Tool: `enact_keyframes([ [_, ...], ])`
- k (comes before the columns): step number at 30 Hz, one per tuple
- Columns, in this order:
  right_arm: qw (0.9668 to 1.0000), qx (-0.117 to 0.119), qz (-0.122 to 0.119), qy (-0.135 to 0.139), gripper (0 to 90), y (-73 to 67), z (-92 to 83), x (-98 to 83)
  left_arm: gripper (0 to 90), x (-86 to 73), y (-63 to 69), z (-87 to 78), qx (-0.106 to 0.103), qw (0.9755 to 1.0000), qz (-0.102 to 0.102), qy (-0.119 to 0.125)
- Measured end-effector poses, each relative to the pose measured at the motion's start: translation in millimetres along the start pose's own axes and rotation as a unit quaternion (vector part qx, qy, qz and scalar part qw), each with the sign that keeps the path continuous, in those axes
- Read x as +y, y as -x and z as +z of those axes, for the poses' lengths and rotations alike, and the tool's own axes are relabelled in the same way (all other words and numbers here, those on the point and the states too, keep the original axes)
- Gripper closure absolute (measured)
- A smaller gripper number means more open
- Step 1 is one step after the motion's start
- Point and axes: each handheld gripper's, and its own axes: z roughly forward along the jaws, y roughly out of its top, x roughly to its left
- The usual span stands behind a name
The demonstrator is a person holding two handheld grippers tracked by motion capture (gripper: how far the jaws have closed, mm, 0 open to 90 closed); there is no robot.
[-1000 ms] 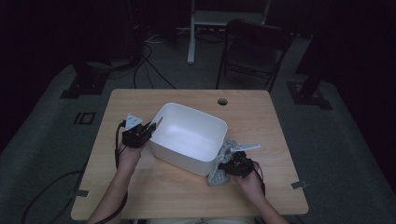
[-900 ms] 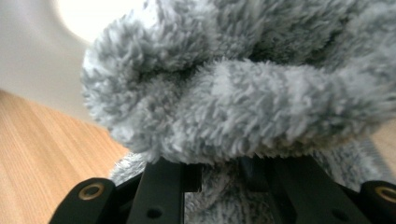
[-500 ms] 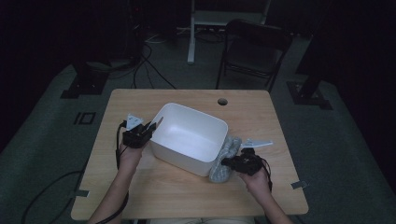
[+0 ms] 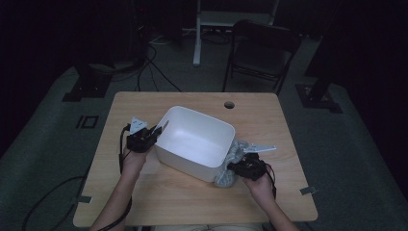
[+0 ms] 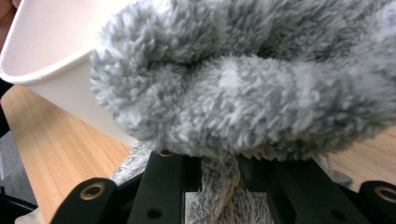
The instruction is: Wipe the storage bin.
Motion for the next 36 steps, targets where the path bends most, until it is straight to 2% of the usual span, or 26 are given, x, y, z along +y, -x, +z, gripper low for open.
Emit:
enact_keyframes([
  [1, 1.0, -0.004, -0.008, -0.003, 73.5, -0.2, -0.3, 0.7, 80.6, -0.1, 0.2, -0.1, 0.001, 1.0, 0.0, 0.0],
  [6, 1.0, 0.0, -0.002, 0.001, 73.5, 2.0, 1.1, -1.3, 80.6, 0.2, 0.3, 0.1, 0.002, 1.0, 0.0, -0.001],
  [9, 1.0, -0.005, -0.008, -0.002, 73.5, 2.3, 0.7, -1.5, 80.6, 0.1, 0.1, -0.1, 0.001, 1.0, 0.0, -0.001],
  [18, 0.9999, -0.011, -0.005, -0.001, 73.7, 6.7, 3.5, -2.8, 80.1, 0.1, 0.2, -0.1, 0.003, 1.0, 0.0, -0.001],
  [19, 0.9998, -0.019, -0.005, -0.008, 73.8, 7.9, 4.8, -3.0, 80.1, -0.1, 0.0, 0.1, 0.001, 1.0, -0.003, 0.0],
  [20, 0.9992, -0.03, -0.001, -0.025, 73.8, 11.9, 13.8, -7.3, 80.1, 0.1, -0.2, 0.2, 0.0, 1.0, -0.002, -0.001],
  [21, 0.9992, -0.027, 0.008, -0.027, 73.9, 14.7, 18.0, -10.2, 80.1, 0.4, -0.5, 0.2, -0.001, 1.0, 0.001, -0.002],
  [25, 0.9979, -0.04, 0.015, -0.05, 73.8, 22.2, 31.5, -16.8, 80.0, 0.5, -1.1, 0.4, -0.002, 1.0, -0.001, -0.003],
  [27, 0.9976, -0.033, 0.025, -0.056, 73.8, 26.9, 34.5, -18.2, 80.1, 0.4, -0.9, 0.4, 0.001, 1.0, -0.004, -0.001],
  [29, 0.9975, -0.031, 0.023, -0.06, 73.7, 27.7, 32.3, -15.9, 80.2, -0.1, -0.5, 0.2, 0.005, 1.0, -0.009, 0.001],
  [32, 0.9984, -0.029, 0.01, -0.047, 73.5, 22.3, 21.9, -10.0, 80.3, -0.6, -0.4, 0.4, 0.006, 0.9998, -0.017, 0.004],
  [34, 0.9994, -0.025, 0.002, -0.024, 73.5, 17.6, 9.5, -4.1, 80.6, -0.2, 0.4, 0.3, 0.01, 0.9999, -0.013, 0.002],
  [36, 0.9999, -0.009, -0.003, 0.002, 73.3, 13.6, -5.8, 2.7, 80.7, -0.2, 0.6, 0.3, 0.01, 0.9999, -0.012, 0.002],
])
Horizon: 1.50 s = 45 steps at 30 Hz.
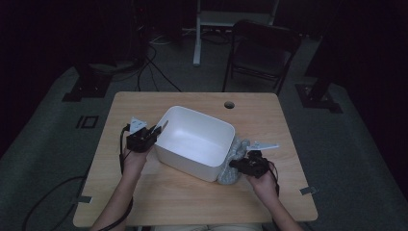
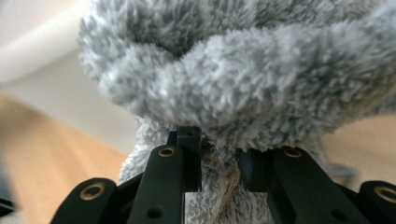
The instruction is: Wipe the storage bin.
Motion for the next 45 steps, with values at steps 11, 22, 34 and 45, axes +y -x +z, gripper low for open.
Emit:
enact_keyframes([
  [11, 0.9982, 0.016, 0.004, 0.057, 72.9, -8.8, -16.7, 10.1, 80.7, 0.6, -0.7, 0.5, -0.017, 0.9998, 0.007, -0.005],
  [22, 0.9995, -0.028, 0.003, 0.01, 73.0, -1.5, 6.5, 1.3, 80.8, 0.9, 1.0, 0.9, -0.013, 0.9999, 0.008, -0.006],
  [34, 0.9983, -0.046, 0.018, -0.032, 73.5, 9.4, 29.6, -16.1, 80.4, 0.9, 0.2, 1.0, -0.017, 0.9998, 0.006, -0.006],
  [45, 0.9984, -0.034, 0.026, -0.037, 73.4, 13.1, 26.6, -14.9, 80.5, 0.7, 1.6, 0.9, -0.007, 0.9999, 0.006, -0.003],
])
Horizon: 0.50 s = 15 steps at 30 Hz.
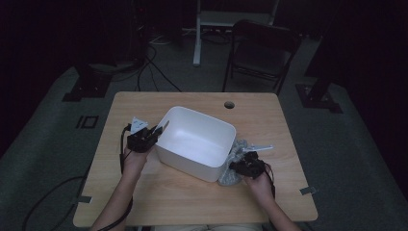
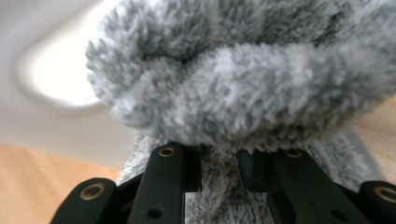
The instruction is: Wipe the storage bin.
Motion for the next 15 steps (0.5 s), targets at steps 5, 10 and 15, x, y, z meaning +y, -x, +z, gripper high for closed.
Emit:
enact_keyframes([
  [5, 0.9981, 0.036, -0.017, 0.047, 73.2, -13.4, -33.0, 6.2, 80.7, -0.3, 0.1, -0.4, -0.002, 1.0, 0.0, 0.0],
  [10, 0.9941, 0.064, -0.024, 0.085, 73.0, -26.9, -53.6, 12.6, 80.9, 0.1, -0.1, -0.3, -0.007, 1.0, 0.006, -0.002],
  [15, 0.9939, 0.067, -0.014, 0.086, 73.0, -23.0, -52.2, 16.9, 80.6, 0.1, -0.4, -0.4, -0.007, 0.9999, 0.01, -0.003],
])
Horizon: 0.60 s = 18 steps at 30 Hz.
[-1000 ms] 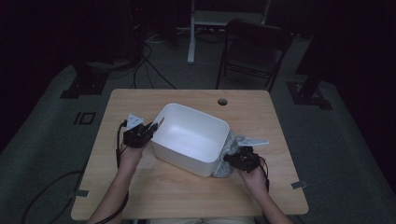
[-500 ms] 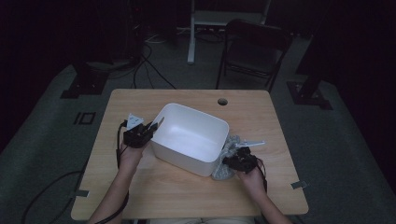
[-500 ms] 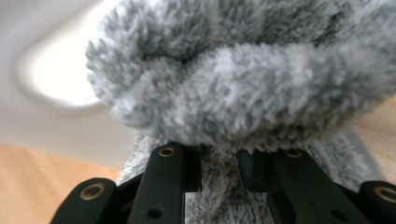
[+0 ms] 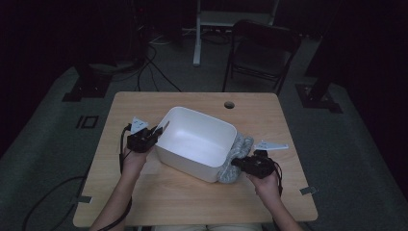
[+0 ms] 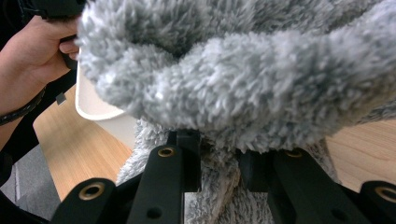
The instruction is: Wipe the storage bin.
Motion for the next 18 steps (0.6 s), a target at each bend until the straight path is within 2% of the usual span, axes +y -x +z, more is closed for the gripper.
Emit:
enact_keyframes([
  [6, 0.9999, -0.01, -0.003, 0.008, 72.6, 1.3, -1.8, 4.2, 80.6, 0.5, 0.1, 0.1, -0.004, 0.9999, 0.01, -0.003],
  [9, 0.9996, -0.017, 0.001, 0.021, 72.6, 4.2, -7.0, 8.8, 80.6, 0.4, 0.7, 0.2, -0.005, 0.9999, 0.01, -0.002],
  [11, 0.999, -0.021, 0.006, 0.039, 72.5, 5.4, -12.3, 11.9, 80.6, 0.6, 0.8, 0.8, -0.009, 0.9999, 0.007, -0.002],
  [12, 0.9991, -0.018, 0.005, 0.037, 72.4, 6.0, -13.6, 14.3, 80.6, 0.7, 1.0, 1.1, -0.011, 0.9999, 0.006, -0.003],
  [14, 0.999, -0.026, -0.002, 0.035, 72.1, 4.7, -14.3, 17.0, 80.6, 0.9, 1.7, 1.3, -0.011, 0.9999, 0.007, -0.003],
  [18, 0.9989, -0.025, 0.011, 0.039, 72.0, 6.3, -6.9, 15.0, 80.6, 0.9, 1.6, 1.5, -0.015, 0.9998, 0.01, -0.001],
])
